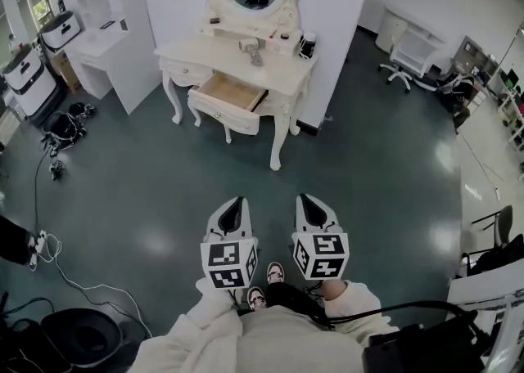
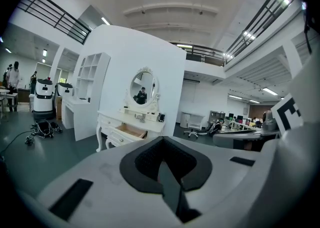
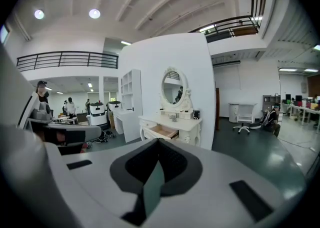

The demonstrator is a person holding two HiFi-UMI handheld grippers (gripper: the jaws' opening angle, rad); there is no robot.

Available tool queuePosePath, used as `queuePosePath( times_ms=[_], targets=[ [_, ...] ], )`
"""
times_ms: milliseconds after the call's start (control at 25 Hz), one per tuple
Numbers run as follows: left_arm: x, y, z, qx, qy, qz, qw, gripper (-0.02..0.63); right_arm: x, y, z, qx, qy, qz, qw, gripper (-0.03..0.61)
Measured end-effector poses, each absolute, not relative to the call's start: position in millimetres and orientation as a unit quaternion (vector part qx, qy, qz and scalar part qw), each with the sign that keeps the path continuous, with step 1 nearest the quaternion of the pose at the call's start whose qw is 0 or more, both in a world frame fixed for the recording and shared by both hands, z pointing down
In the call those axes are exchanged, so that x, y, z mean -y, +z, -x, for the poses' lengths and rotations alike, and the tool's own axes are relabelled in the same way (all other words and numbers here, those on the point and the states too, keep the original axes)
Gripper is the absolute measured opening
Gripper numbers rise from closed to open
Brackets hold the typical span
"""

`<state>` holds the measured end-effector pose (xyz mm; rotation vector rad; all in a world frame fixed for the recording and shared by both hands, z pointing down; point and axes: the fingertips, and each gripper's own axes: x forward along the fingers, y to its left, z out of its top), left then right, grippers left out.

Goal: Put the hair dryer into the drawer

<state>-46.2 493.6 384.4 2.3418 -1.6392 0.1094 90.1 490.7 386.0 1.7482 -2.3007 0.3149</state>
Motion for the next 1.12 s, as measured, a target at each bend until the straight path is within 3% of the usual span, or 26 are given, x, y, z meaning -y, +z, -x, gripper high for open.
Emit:
queuePosePath(
  times_ms=[1120],
  targets=[
    [-344.9,373.0,48.1,0.590,0.030,-0.797,0.129,0.003,-333.5,374.2,-85.6,0.807,0.083,-0.572,0.118,0.061]
  ],
)
